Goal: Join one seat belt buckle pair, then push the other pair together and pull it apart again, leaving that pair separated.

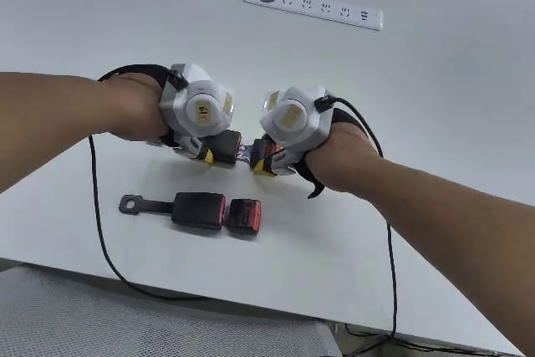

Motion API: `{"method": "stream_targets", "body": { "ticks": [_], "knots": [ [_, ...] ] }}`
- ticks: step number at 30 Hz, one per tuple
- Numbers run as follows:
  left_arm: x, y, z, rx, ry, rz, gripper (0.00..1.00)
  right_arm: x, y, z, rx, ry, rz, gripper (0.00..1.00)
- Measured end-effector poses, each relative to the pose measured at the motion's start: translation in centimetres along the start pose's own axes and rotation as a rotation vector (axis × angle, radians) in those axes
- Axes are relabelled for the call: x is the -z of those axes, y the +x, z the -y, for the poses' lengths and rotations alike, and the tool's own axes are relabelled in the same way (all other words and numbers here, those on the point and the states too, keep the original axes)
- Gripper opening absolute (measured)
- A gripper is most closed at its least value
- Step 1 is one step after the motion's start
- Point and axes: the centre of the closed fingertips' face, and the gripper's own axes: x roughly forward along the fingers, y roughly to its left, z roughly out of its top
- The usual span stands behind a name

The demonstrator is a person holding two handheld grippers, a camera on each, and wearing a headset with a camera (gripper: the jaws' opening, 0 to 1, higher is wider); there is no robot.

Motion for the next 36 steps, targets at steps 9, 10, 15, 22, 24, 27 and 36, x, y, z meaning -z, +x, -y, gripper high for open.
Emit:
{"method": "stream_targets", "body": {
  "ticks": [9, 10, 15, 22, 24, 27, 36],
  "knots": [
    [0.0, 0.1, 0.1, 0.009, 0.002, -0.006, 0.32, -1.6, 0.8, 0.0, -0.009, 0.004, 0.027, 0.32],
    [0.0, 0.1, 0.1, 0.009, 0.003, -0.007, 0.32, -1.6, 0.8, 0.0, -0.01, 0.007, 0.025, 0.32],
    [0.0, 0.1, 0.0, 0.008, 0.0, -0.009, 0.32, -1.4, 0.8, 0.0, -0.016, 0.005, 0.031, 0.32],
    [-0.1, 0.1, -0.1, 0.01, -0.001, -0.006, 0.32, -1.4, 0.7, 0.0, -0.022, 0.002, 0.035, 0.33],
    [-0.1, 0.1, -0.1, 0.01, -0.003, -0.005, 0.32, -1.3, 0.7, 0.0, -0.02, 0.002, 0.036, 0.33],
    [-0.1, 0.1, -0.1, 0.011, -0.005, -0.003, 0.32, -1.2, 0.7, 0.0, -0.018, 0.004, 0.036, 0.33],
    [-0.1, 0.1, -0.1, 0.002, -0.017, -0.004, 0.32, 0.2, -0.1, -0.1, -0.013, 0.01, 0.033, 0.33]
  ]
}}
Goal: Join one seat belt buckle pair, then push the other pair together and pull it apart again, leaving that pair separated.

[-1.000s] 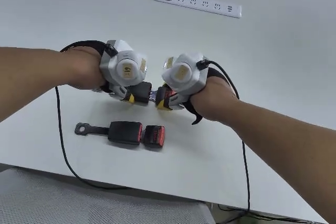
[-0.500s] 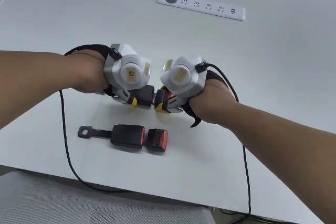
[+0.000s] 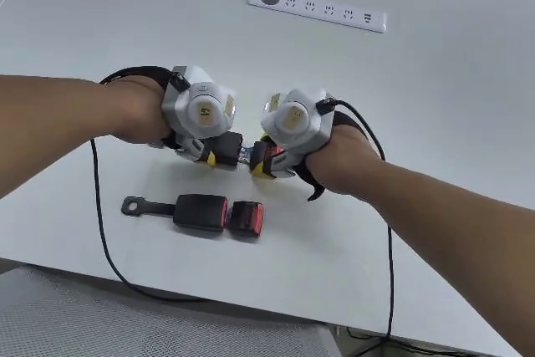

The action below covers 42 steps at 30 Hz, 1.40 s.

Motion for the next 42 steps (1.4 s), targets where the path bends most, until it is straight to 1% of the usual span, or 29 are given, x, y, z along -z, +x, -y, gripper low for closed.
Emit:
{"method": "stream_targets", "body": {
  "ticks": [5, 12, 13, 14, 17, 22, 25, 26, 28, 31, 35, 42],
  "knots": [
    [-0.1, -0.1, 0.1, 0.0, -0.002, -0.005, 0.32, 0.0, -0.1, -0.1, 0.004, 0.007, 0.013, 0.34],
    [-0.1, 0.0, 0.1, -0.001, -0.003, 0.0, 0.32, 1.4, -0.8, -0.2, 0.012, 0.017, 0.01, 0.34],
    [-0.1, 0.1, 0.1, -0.001, -0.002, 0.0, 0.32, 2.7, -1.3, 0.0, 0.027, 0.019, -0.043, 0.34],
    [-0.1, 0.0, 0.1, -0.001, -0.004, -0.002, 0.32, 2.3, -1.4, -0.1, 0.015, 0.028, 0.0, 0.34],
    [-0.1, 0.0, 0.2, 0.001, -0.002, -0.002, 0.32, 3.2, -2.1, -0.1, 0.017, 0.026, 0.0, 0.34],
    [-0.2, -0.2, 0.4, 0.0, -0.003, 0.002, 0.32, 5.0, -3.1, -0.1, 0.019, 0.026, -0.019, 0.35],
    [-0.1, -0.2, 0.4, -0.001, -0.004, 0.003, 0.33, 5.6, -3.6, -0.2, 0.025, 0.031, -0.028, 0.35],
    [-0.2, -0.2, 0.4, 0.0, -0.007, 0.005, 0.33, 5.8, -3.8, -0.3, 0.025, 0.035, -0.03, 0.35],
    [-0.2, -0.2, 0.4, 0.001, -0.019, 0.008, 0.33, 6.3, -4.2, -0.5, 0.024, 0.021, -0.041, 0.35],
    [-0.2, -0.3, 0.5, 0.0, -0.019, 0.004, 0.33, 7.2, -4.9, -0.9, 0.027, 0.017, -0.054, 0.35],
    [-0.2, -0.3, 0.5, 0.001, -0.017, -0.003, 0.33, 8.4, -5.6, -0.8, 0.036, 0.036, -0.061, 0.36],
    [-0.1, -0.4, 0.5, -0.012, -0.028, -0.005, 0.34, 11.0, -6.8, -0.8, 0.044, 0.053, -0.099, 0.36]
  ]
}}
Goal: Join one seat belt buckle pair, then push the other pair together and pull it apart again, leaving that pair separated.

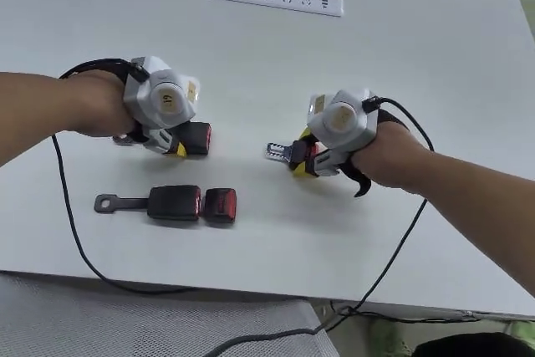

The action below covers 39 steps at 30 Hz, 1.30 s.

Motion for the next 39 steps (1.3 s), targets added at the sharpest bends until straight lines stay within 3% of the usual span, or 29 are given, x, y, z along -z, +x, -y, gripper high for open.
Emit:
{"method": "stream_targets", "body": {
  "ticks": [10, 16, 19, 23, 26, 28, 33, 35, 37, 39],
  "knots": [
    [-0.3, -0.4, 0.3, -0.015, 0.016, -0.003, 0.34, 3.0, -1.6, 0.0, 0.024, 0.022, -0.054, 0.37],
    [-0.3, -0.5, 0.3, -0.018, 0.005, -0.007, 0.34, 3.1, -1.8, -0.1, 0.03, 0.04, -0.054, 0.36],
    [-0.2, -0.6, 0.2, -0.023, -0.029, -0.008, 0.34, 3.3, -1.7, 0.1, 0.038, 0.055, -0.056, 0.36],
    [-0.1, -0.7, 0.3, -0.042, -0.042, -0.007, 0.36, 3.5, -1.7, 0.4, 0.074, 0.061, -0.064, 0.45],
    [0.3, -1.0, 0.3, -0.051, -0.028, -0.018, 0.44, 3.6, -2.1, 0.0, 0.095, 0.077, -0.064, 0.52],
    [0.4, -1.5, 0.7, -0.053, -0.028, -0.015, 0.46, 3.5, -2.6, -0.4, 0.107, 0.109, -0.042, 0.53],
    [0.4, -3.8, 0.3, -0.13, -0.083, 0.028, 0.49, 3.0, -3.7, -1.3, 0.144, 0.15, 0.019, 0.55],
    [0.5, -4.8, 0.7, -0.152, -0.099, 0.042, 0.49, 2.7, -4.2, -1.9, 0.152, 0.162, 0.038, 0.56],
    [0.8, -5.9, 1.7, -0.176, -0.105, 0.049, 0.51, 1.9, -4.4, -2.5, 0.164, 0.229, 0.096, 0.58],
    [1.2, -6.6, 2.6, -0.193, -0.149, 0.068, 0.53, 1.6, -4.8, -3.2, 0.167, 0.243, 0.114, 0.63]
  ]
}}
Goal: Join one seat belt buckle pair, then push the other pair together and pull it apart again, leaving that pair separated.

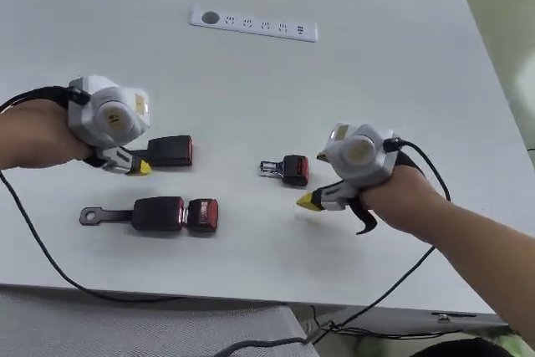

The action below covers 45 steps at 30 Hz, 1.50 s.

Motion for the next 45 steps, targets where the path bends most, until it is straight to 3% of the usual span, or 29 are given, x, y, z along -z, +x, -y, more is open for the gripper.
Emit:
{"method": "stream_targets", "body": {
  "ticks": [1, 5, 10, 13, 16, 23, 26, 34, 37, 45],
  "knots": [
    [0.5, -0.6, 0.6, 0.0, 0.0, 0.001, 0.54, 0.1, -0.3, -0.4, 0.004, -0.006, -0.004, 0.64],
    [1.7, -3.0, 1.9, -0.047, -0.136, 0.054, 0.61, -0.2, -1.4, -1.5, 0.02, 0.008, 0.023, 0.68],
    [4.5, -5.6, 4.8, -0.038, -0.175, 0.038, 0.68, -0.8, -2.8, -2.8, 0.05, 0.016, 0.065, 0.76],
    [5.8, -6.7, 5.7, -0.048, -0.247, 0.046, 0.73, -0.7, -3.6, -3.5, 0.067, 0.047, 0.085, 0.81],
    [6.2, -7.7, 5.9, -0.073, -0.305, 0.068, 0.77, -0.4, -4.2, -4.0, 0.083, 0.073, 0.095, 0.84],
    [7.2, -9.5, 5.9, -0.114, -0.374, 0.11, 0.83, 0.4, -5.5, -5.2, 0.094, 0.111, 0.113, 0.89],
    [7.8, -10.2, 5.8, -0.137, -0.406, 0.118, 0.85, -0.1, -6.2, -5.3, 0.108, 0.154, 0.159, 0.92],
    [9.6, -11.5, 6.7, -0.19, -0.468, 0.144, 0.97, -0.6, -6.6, -5.4, 0.135, 0.15, 0.185, 1.0],
    [9.8, -11.8, 6.4, -0.218, -0.506, 0.159, 1.0, -0.8, -6.8, -5.1, 0.162, 0.143, 0.21, 1.0],
    [9.7, -12.1, 5.9, -0.254, -0.51, 0.167, 1.0, -0.4, -6.6, -5.3, 0.162, 0.151, 0.207, 1.0]
  ]
}}
